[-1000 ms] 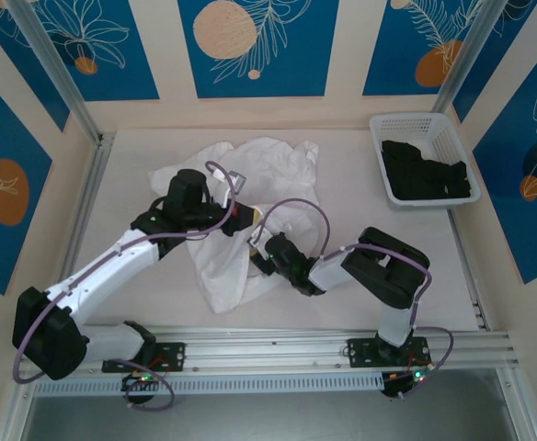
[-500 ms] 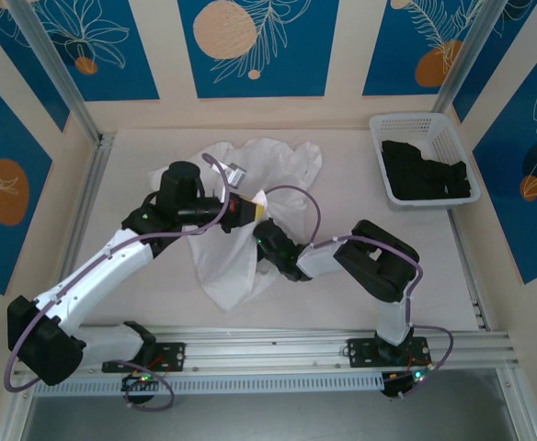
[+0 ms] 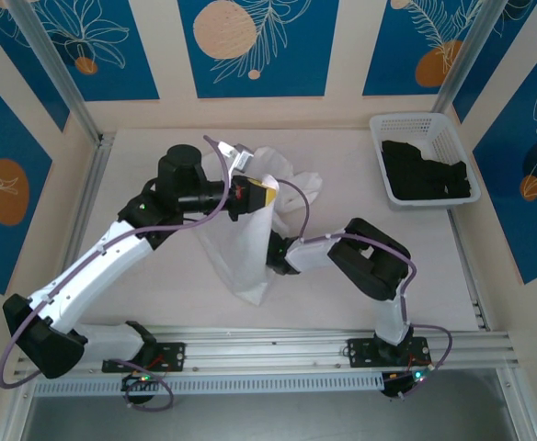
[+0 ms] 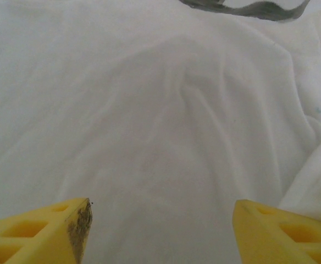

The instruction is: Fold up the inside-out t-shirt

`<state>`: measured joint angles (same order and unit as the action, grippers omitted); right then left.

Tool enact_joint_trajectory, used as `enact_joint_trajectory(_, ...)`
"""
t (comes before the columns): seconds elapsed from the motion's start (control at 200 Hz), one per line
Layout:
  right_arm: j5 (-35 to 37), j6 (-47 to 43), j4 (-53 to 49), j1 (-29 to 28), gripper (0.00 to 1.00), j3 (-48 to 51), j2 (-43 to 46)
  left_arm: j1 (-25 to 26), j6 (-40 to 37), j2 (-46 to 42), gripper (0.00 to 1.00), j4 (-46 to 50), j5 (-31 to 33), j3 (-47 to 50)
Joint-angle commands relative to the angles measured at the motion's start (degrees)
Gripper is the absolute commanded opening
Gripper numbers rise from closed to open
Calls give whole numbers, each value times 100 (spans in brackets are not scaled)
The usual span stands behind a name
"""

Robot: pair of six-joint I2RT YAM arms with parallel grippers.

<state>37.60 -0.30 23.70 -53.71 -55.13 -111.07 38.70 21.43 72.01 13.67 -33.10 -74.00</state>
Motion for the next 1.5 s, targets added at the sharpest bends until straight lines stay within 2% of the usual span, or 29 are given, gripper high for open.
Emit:
enact_joint_trajectory(0.0,353,-2,194,-170,70,477,527,44,-256,79,0,617,1024,-238)
enact_joint_trajectory(0.16,440,-116,463,-467,70,908,877,16,-363,103,0,908,1849,-278)
enact_joint_trajectory(0.295,311,-393,563,-682,71,977,941,-13,-375,194,0,1019,2038,-342)
enact_joint_trajectory(0.41,208,-443,203,-601,71,653,680,-20,-416,189,0,860,1530,-341)
enact_joint_trajectory(0.69,-455,94,-1123,135,69,-330,157,-11,-316,-242,0,-170,-597,-54)
enact_joint_trajectory(0.775,-638,262,-1656,299,69,-747,-126,-9,-135,-340,0,-531,-988,-18)
enact_joint_trajectory(0.96,-927,700,-2586,552,70,-1492,-571,20,62,-354,0,-666,-1295,-346)
enact_joint_trajectory(1.24,-1050,873,-3255,677,73,-2060,-707,90,247,-372,0,-580,-1514,-768)
enact_joint_trajectory(1.305,-1068,916,-3526,703,80,-2268,-791,107,286,-372,0,-576,-1562,-853)
enact_joint_trajectory(1.495,-1246,1041,-4019,834,87,-2627,-1044,120,470,-389,0,-547,-1693,-1245)
